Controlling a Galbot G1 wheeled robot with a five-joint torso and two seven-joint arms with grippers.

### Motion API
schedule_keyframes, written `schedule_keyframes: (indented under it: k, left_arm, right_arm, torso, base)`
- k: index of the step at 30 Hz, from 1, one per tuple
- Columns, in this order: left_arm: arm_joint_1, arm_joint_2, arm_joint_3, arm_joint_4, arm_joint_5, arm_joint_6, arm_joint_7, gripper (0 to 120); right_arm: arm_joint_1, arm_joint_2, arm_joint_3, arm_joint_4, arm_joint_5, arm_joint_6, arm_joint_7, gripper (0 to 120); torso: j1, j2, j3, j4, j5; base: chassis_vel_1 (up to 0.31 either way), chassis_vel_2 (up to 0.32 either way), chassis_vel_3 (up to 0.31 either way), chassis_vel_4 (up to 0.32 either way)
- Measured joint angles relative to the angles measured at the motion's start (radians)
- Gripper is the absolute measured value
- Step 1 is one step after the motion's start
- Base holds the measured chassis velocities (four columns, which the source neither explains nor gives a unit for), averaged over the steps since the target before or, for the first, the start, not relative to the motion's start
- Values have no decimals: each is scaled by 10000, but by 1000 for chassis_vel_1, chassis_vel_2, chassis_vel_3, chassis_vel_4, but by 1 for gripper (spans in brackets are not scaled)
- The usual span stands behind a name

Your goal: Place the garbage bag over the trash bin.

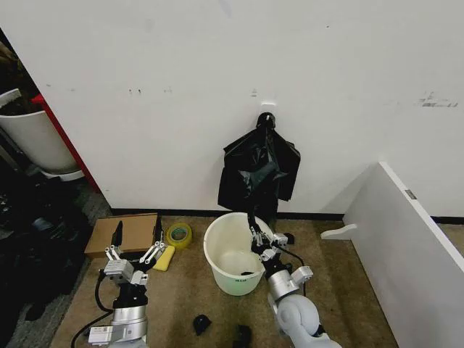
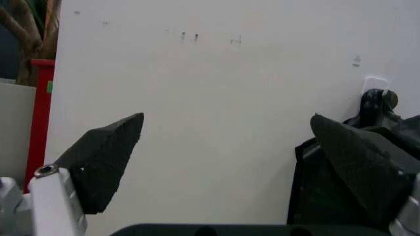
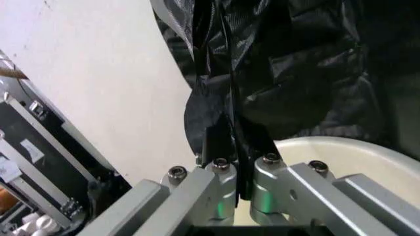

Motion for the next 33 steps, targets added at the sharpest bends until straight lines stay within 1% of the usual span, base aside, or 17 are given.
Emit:
schedule_keyframes:
  k: [5, 10, 17, 25, 33]
  left_arm:
    - [-17, 3, -13, 0, -5, 7, 0, 100]
    - [-26, 17, -30, -2, -18, 10, -1, 100]
    - [-50, 42, -34, 39, -20, 11, 0, 100]
    - [-92, 97, -35, 48, -32, 30, 0, 100]
    - [-152, 130, -40, 49, -60, 71, 0, 100]
  right_arm:
    - [-153, -104, -3, -39, -377, 193, -178, 0]
    - [-393, -275, 23, -56, -1164, 653, -914, 0]
    - [-608, -384, 134, -53, -1759, 1133, -1680, 0]
    - [-836, -494, 268, -163, -2464, 1656, -2197, 0]
    - [-1096, -598, 310, -237, -2722, 1954, -2393, 0]
  torso:
    - [0, 0, 0, 0, 1]
    - [0, 0, 0, 0, 1]
    - [0, 0, 0, 0, 0]
    - [0, 0, 0, 0, 0]
    - [0, 0, 0, 0, 0]
  base:
    - [0, 0, 0, 0]
    - [0, 0, 0, 0]
    - [0, 0, 0, 0]
    - [0, 0, 0, 0]
    - [0, 0, 0, 0]
